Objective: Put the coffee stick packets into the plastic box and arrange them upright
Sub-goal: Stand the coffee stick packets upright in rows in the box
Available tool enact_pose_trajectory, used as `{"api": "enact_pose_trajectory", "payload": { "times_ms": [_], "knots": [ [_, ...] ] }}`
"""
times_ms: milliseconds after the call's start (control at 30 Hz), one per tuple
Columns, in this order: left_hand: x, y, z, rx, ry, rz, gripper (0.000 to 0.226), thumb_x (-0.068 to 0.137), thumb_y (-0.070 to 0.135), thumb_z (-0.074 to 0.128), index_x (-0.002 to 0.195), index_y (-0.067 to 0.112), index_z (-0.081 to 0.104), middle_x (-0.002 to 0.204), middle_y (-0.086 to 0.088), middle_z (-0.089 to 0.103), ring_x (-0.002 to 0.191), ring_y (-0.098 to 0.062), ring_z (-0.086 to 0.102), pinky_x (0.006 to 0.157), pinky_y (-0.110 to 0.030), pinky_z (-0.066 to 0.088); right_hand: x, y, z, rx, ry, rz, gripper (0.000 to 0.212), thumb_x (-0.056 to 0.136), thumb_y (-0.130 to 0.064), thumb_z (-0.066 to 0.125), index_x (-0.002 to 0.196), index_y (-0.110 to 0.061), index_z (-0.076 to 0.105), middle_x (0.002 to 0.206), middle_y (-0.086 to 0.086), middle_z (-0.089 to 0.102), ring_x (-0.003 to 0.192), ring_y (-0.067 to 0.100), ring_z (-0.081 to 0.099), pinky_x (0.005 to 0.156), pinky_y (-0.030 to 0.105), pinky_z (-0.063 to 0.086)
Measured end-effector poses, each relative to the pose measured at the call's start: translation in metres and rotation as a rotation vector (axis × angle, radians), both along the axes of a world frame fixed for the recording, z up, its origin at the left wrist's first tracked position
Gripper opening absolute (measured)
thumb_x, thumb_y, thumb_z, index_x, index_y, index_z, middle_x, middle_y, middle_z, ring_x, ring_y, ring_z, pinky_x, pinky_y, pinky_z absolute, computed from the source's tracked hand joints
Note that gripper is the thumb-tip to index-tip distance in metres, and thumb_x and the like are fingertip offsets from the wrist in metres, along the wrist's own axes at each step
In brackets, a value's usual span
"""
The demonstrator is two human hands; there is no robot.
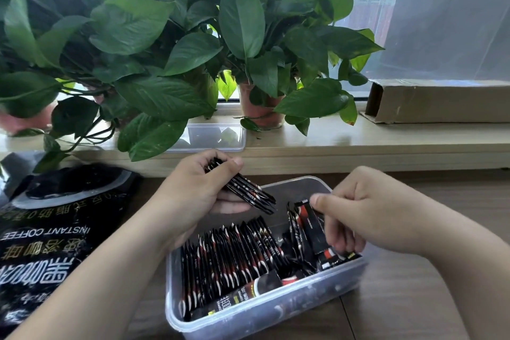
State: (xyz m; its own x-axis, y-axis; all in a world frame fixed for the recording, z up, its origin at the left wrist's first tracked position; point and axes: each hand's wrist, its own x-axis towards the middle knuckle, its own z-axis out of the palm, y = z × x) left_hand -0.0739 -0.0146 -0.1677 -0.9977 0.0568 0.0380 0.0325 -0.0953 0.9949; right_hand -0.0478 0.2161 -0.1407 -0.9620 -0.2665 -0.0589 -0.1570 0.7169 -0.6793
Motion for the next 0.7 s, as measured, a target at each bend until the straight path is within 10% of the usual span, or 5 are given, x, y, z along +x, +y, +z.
{"api": "enact_pose_trajectory", "payload": {
  "times_ms": [367,500,700],
  "knots": [
    [0.0,-0.008,0.003,-0.178,-0.012,-0.086,0.018,0.091,0.025,0.063,0.087,0.008,0.058,0.081,-0.016,0.075,0.073,-0.027,0.076,0.06,-0.03,0.062,0.039,-0.013,0.008,0.138,-0.213,0.259,0.037,0.094,-0.035,0.061,0.071,-0.009,0.074,0.066,0.001,0.075,0.058,0.013,0.071,0.059,0.024,0.06],
    [0.005,-0.006,0.005,-0.225,-0.003,-0.142,0.022,0.087,0.028,0.064,0.091,0.007,0.059,0.084,-0.016,0.077,0.076,-0.029,0.077,0.059,-0.027,0.061,0.029,-0.014,-0.001,-0.018,0.212,0.13,0.017,0.081,-0.04,0.073,0.077,-0.023,0.073,0.069,-0.007,0.072,0.06,0.007,0.068,0.056,0.021,0.055],
    [0.013,-0.002,0.009,-0.261,0.041,-0.217,0.027,0.082,0.029,0.065,0.091,0.005,0.057,0.08,-0.015,0.076,0.067,-0.02,0.075,0.055,-0.023,0.059,0.016,-0.036,-0.021,0.056,0.44,0.17,0.043,0.072,-0.064,0.071,0.102,-0.033,0.067,0.085,-0.017,0.064,0.077,0.0,0.062,0.07,0.019,0.053]
  ]
}}
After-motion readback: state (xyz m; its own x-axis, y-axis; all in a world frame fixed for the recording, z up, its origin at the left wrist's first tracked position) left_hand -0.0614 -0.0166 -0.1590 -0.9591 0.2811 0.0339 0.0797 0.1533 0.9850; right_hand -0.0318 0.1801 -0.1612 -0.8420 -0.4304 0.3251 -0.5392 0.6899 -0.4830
